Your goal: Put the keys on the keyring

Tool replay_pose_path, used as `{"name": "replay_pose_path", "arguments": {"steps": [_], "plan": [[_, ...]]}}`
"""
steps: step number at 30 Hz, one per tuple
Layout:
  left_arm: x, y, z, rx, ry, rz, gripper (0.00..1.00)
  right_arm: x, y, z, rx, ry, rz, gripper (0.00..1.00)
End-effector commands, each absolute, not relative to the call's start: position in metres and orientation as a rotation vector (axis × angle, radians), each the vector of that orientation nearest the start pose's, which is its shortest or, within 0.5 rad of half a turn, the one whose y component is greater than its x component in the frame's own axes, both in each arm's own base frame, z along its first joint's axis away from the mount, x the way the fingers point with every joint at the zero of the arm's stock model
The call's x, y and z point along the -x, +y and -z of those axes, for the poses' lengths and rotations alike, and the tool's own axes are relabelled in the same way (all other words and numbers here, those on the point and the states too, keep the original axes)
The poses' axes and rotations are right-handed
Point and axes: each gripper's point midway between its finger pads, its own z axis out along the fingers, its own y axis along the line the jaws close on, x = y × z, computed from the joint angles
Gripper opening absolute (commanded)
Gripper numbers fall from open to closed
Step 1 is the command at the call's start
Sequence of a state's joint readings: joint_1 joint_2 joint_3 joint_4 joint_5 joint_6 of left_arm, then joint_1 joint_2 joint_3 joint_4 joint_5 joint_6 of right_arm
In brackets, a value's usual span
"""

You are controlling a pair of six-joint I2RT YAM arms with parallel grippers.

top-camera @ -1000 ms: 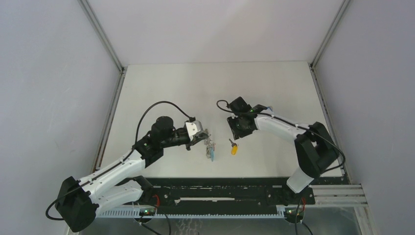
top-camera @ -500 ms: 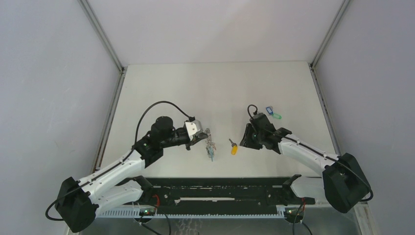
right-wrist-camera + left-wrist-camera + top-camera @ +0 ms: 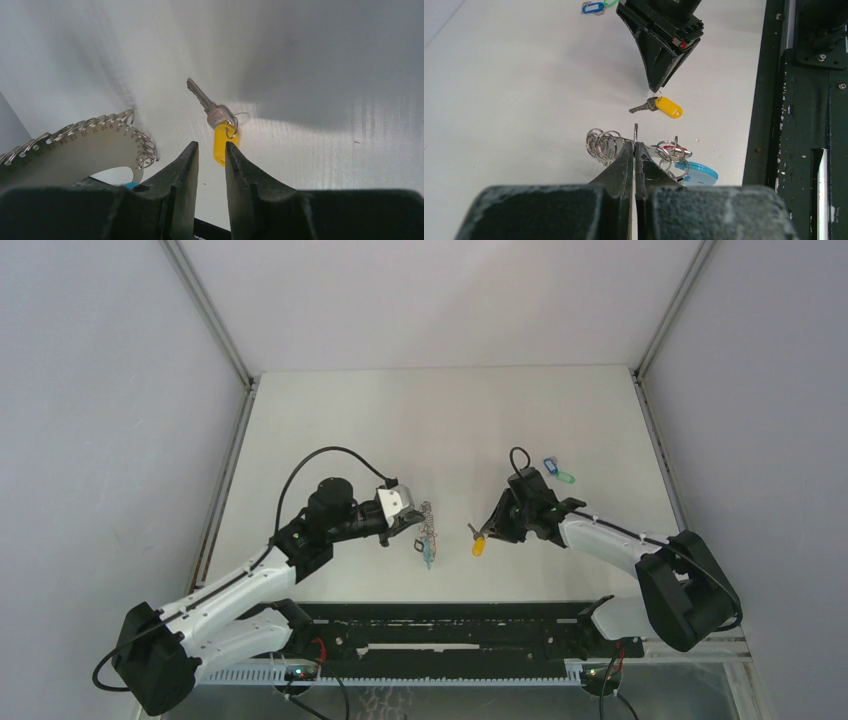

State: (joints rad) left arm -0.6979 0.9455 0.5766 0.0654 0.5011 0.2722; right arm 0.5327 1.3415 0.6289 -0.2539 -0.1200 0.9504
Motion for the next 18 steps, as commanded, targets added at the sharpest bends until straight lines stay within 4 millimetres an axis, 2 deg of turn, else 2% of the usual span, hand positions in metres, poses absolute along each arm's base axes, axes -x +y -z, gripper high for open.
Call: {"name": "replay_pose_path", "arguments": {"steps": [1,10,18], "plan": [[-0.206,-0.270,-0.216,-1.142,1.400,0.759,0.00,-0.242,0.203,-0.047,-0.550,2.615,-0.732,0.26],[-0.207,-0.269,-0.216,-1.139,1.399,0.757,0.00,-0.239,0.203,-0.030,-0.579,2.658,-0.718,0.26],[-0.207,-0.269,-0.216,-1.141,1.399,0.756,0.00,-0.242,0.205,-0.024,-0.599,2.657,-0.729,0.23]]}}
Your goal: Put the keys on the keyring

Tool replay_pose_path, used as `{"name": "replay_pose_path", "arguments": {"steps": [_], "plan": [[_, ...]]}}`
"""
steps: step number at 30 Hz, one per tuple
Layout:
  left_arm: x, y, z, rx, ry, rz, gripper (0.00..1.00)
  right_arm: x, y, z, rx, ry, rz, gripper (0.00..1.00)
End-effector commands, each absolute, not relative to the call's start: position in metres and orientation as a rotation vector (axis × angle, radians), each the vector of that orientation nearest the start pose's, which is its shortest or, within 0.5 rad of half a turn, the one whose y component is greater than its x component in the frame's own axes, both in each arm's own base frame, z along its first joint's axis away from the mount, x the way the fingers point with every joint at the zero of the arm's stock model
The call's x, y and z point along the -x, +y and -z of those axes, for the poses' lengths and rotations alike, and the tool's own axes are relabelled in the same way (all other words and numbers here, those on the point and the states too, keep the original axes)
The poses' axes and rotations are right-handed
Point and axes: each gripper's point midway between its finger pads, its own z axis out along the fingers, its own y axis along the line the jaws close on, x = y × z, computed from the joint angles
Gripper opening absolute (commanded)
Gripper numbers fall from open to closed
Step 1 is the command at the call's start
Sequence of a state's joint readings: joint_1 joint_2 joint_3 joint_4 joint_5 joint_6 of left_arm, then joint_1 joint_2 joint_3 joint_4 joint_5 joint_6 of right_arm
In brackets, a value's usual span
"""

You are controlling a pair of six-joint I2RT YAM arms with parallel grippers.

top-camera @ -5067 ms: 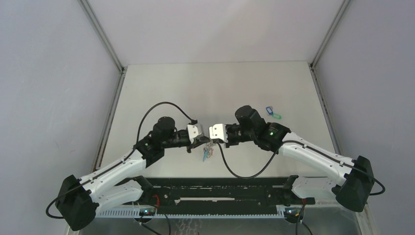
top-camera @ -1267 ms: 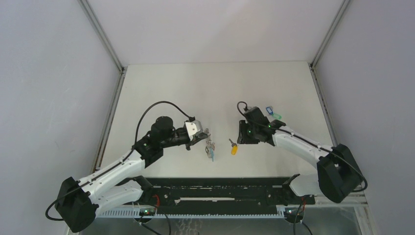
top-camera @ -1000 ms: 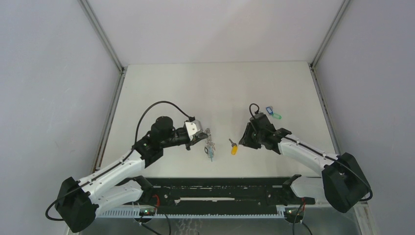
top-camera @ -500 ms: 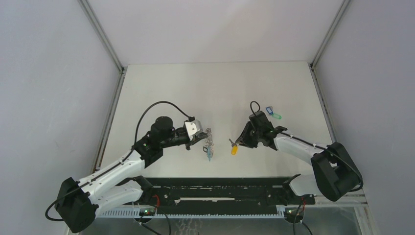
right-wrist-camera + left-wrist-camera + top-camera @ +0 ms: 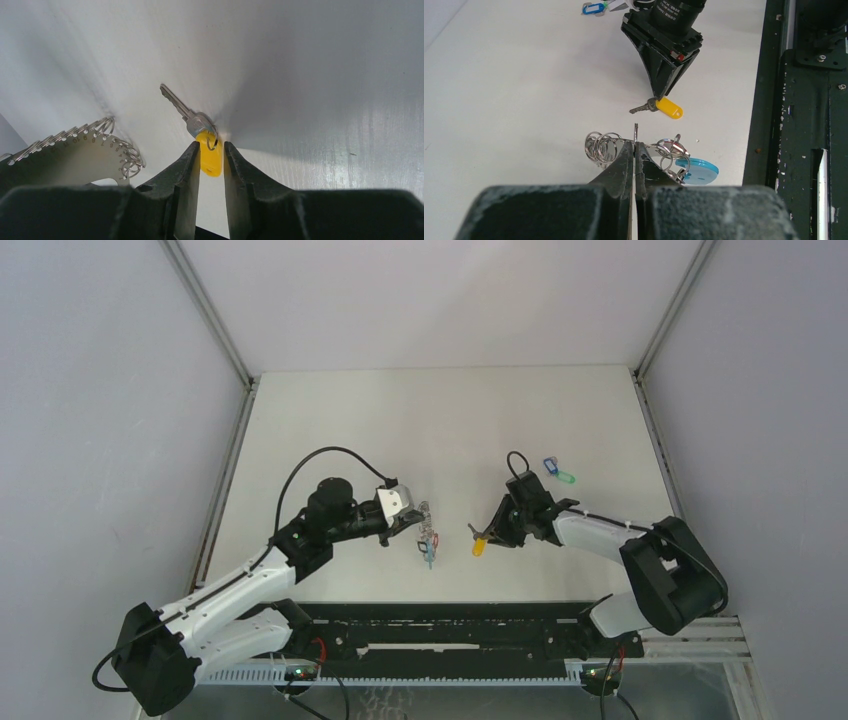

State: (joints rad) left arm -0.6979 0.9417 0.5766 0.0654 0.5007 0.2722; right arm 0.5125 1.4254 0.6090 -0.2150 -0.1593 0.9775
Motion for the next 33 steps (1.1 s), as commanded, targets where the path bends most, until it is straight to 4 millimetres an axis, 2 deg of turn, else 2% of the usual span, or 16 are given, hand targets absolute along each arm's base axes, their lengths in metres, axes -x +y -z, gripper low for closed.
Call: {"name": "replay_pose_path", "arguments": {"steps": [1,14,22,25,33], "plan": [[-0.207,-0.270,-0.216,-1.142,1.399,0.756,0.00,-0.242,0.205,-0.023,-0.600,2.658,-0.732,0.23],[-0.207,-0.270,-0.216,-1.143,1.398,0.758,0.00,-0.242,0.207,-0.013,-0.624,2.673,-0.757,0.16],[-0.207,-0.269,-0.216,-1.140,1.399,0.755,0.00,-0.241,0.208,-0.015,-0.599,2.670,-0.774,0.00],[-0.207,-0.269,-0.216,-1.140,1.400,0.755,0.00,-0.245,0.208,-0.023,-0.519,2.638,-0.780,0.00],[-0.207,-0.269,-0.217,-1.139,1.399,0.754,0.00,-0.266,0.202,-0.081,-0.128,2.377,-0.733,0.00]]}}
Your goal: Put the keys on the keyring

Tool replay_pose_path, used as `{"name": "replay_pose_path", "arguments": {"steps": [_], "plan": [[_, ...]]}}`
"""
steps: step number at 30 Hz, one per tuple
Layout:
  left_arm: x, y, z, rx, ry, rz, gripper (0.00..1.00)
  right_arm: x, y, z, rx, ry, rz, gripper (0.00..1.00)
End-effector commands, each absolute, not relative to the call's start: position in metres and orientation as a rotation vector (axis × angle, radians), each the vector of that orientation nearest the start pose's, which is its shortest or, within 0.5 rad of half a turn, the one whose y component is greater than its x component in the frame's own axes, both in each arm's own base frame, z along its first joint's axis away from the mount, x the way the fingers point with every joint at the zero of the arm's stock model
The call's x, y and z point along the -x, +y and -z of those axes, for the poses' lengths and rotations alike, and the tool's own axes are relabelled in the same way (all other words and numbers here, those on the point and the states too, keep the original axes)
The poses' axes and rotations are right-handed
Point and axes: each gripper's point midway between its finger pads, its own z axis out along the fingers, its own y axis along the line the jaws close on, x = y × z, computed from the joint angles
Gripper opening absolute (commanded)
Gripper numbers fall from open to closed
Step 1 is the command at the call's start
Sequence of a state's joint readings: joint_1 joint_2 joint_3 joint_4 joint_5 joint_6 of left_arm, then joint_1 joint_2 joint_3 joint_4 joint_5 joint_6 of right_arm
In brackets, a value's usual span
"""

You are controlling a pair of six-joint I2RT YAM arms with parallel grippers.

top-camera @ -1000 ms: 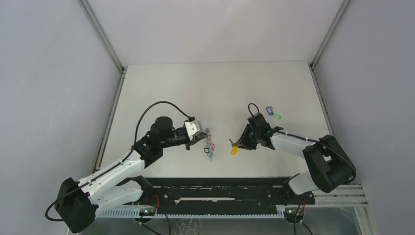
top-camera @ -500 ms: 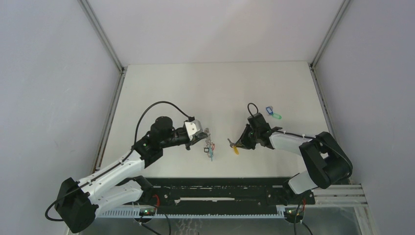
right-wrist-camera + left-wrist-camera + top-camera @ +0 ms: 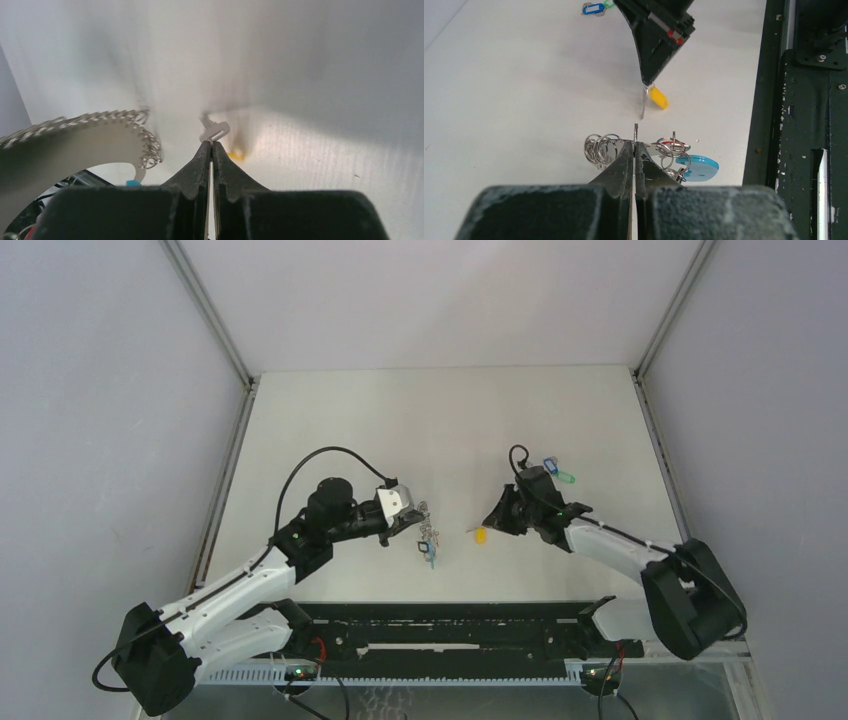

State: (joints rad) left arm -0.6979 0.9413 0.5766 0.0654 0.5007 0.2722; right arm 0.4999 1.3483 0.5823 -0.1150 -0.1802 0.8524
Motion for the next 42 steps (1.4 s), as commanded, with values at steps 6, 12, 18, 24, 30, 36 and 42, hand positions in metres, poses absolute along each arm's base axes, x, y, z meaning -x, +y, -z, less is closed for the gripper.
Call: {"name": "replay_pose_path", "arguments": {"steps": [6,12,18,24,30,36,42], "plan": [[-0.206,-0.269,-0.217,-1.139,1.399,0.759,0.00,-0.259,0.198,-0.092,0.073,2.366,-0.692,0.00],[-0.207,-0.270,-0.216,-1.140,1.401,0.761,0.00,-0.246,0.188,-0.074,0.161,2.554,-0.505,0.00],[-0.206,-0.270,-0.216,-1.141,1.403,0.764,0.00,-0.251,0.187,-0.070,0.300,2.601,-0.310,0.00],[-0.206,-0.270,-0.215,-1.144,1.406,0.762,0.00,-0.266,0.201,-0.052,0.464,2.679,-0.164,0.00],[-0.207,-0.269,-0.215,-1.141,1.405,0.756,0.00,-0.281,0.215,-0.039,0.569,2.707,-0.072,0.00],[-0.208,-0.269,-0.215,-1.141,1.408,0.753,0.00,-0.285,0.221,-0.032,0.585,2.737,-0.075,0.00],[-0.208,-0.270,-0.215,-1.142,1.407,0.757,0.00,-0.288,0.223,-0.029,0.554,2.753,-0.106,0.02]]}}
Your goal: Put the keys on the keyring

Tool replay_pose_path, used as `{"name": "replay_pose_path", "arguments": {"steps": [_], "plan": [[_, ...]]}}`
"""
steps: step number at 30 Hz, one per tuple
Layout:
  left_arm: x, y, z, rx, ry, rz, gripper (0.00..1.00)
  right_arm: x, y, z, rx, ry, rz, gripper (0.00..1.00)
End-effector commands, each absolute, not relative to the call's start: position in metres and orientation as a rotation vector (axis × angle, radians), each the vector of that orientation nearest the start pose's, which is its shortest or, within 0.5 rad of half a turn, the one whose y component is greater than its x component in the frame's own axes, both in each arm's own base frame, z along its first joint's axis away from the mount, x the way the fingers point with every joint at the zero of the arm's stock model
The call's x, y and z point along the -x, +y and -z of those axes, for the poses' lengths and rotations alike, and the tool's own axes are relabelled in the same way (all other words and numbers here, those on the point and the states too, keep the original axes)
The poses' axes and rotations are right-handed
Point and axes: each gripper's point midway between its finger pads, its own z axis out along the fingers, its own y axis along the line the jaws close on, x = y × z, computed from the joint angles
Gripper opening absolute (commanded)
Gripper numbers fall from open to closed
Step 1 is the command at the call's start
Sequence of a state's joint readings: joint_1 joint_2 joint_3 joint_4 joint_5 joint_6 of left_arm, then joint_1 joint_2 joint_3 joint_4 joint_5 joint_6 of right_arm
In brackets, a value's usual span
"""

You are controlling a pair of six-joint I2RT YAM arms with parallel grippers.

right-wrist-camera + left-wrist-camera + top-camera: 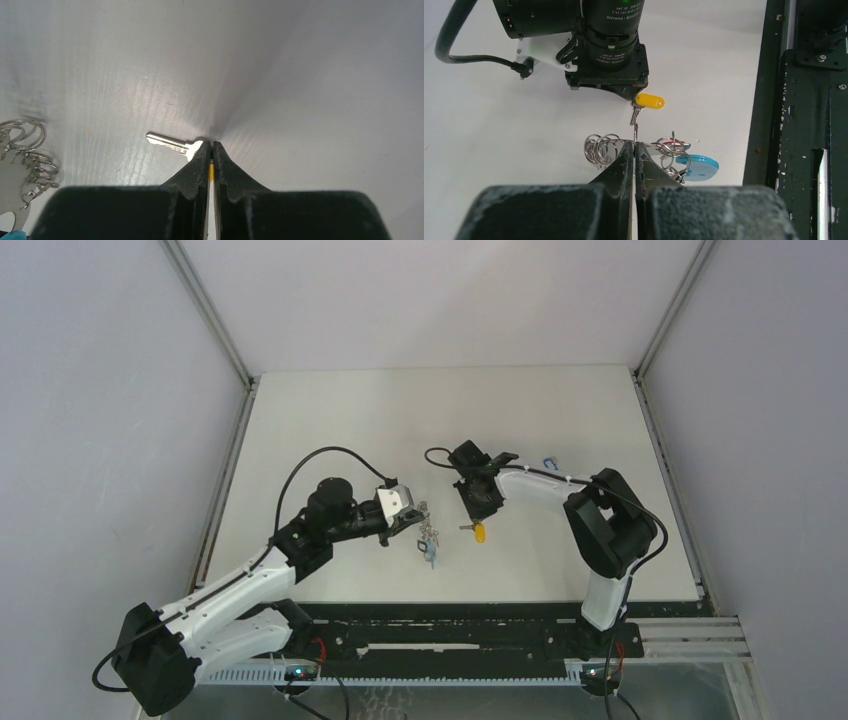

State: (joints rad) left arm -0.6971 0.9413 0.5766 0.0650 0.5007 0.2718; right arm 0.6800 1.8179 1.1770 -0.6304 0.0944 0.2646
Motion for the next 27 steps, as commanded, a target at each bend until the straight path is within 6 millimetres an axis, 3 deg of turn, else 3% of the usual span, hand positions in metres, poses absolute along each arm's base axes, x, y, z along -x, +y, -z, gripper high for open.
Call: {"name": "replay_pose_path", "arguments": {"steps": [1,10,19,27], "plan": [[-0.208,-0.270,-0.215,-1.141,1.407,0.756,0.00,-0.289,0.223,-0.030,0.545,2.753,-0.112,0.03],[-0.208,-0.269,-0.214,-1.140,1.411,0.754,0.00,-0.288,0.226,-0.058,0.493,2.726,-0.194,0.25],[-0.208,-0.269,-0.215,-1.137,1.408,0.755,0.00,-0.285,0.218,-0.057,0.409,2.778,-0.246,0.26],[-0.208,-0.269,-0.214,-1.138,1.411,0.753,0.00,-0.283,0.224,-0.049,0.400,2.818,-0.344,0.26]]}}
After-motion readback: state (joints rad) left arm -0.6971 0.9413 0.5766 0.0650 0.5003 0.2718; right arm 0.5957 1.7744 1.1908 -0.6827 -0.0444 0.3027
